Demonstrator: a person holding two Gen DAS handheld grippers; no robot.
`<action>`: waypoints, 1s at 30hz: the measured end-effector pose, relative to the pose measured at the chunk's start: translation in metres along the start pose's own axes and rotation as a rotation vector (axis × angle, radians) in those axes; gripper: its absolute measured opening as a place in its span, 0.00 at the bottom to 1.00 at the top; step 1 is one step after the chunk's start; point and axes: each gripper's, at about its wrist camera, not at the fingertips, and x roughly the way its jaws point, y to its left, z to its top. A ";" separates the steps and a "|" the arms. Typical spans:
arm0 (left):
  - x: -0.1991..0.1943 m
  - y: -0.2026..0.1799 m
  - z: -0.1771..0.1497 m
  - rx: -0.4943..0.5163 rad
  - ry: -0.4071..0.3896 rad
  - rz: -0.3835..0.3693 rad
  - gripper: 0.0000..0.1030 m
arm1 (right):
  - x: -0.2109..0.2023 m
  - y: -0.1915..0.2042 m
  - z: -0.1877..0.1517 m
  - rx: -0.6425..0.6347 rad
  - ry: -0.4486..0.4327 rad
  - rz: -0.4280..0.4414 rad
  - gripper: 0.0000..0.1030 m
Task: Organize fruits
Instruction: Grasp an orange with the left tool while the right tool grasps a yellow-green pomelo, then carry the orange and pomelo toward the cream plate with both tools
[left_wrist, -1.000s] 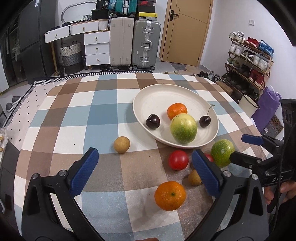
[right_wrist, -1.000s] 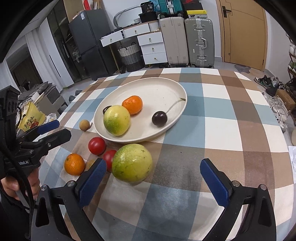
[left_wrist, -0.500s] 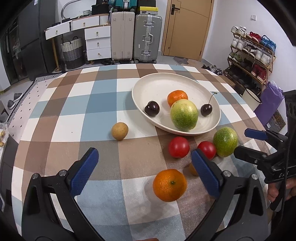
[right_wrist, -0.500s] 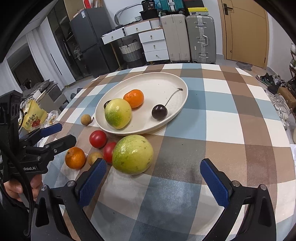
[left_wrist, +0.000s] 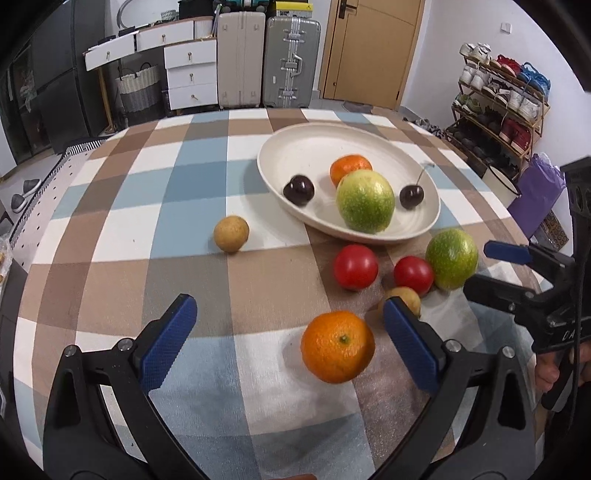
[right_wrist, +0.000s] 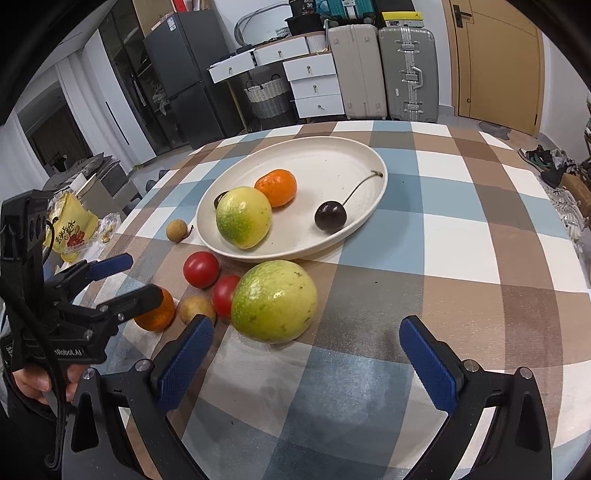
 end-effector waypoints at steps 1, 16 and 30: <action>0.001 0.000 -0.002 0.002 0.009 0.001 0.97 | 0.001 0.000 0.000 0.002 0.000 0.001 0.99; 0.004 -0.006 -0.022 0.024 0.049 -0.040 0.82 | 0.015 0.007 0.001 0.014 0.008 0.042 0.80; -0.004 -0.015 -0.024 0.051 0.034 -0.130 0.37 | 0.016 0.009 0.003 0.013 -0.005 0.077 0.52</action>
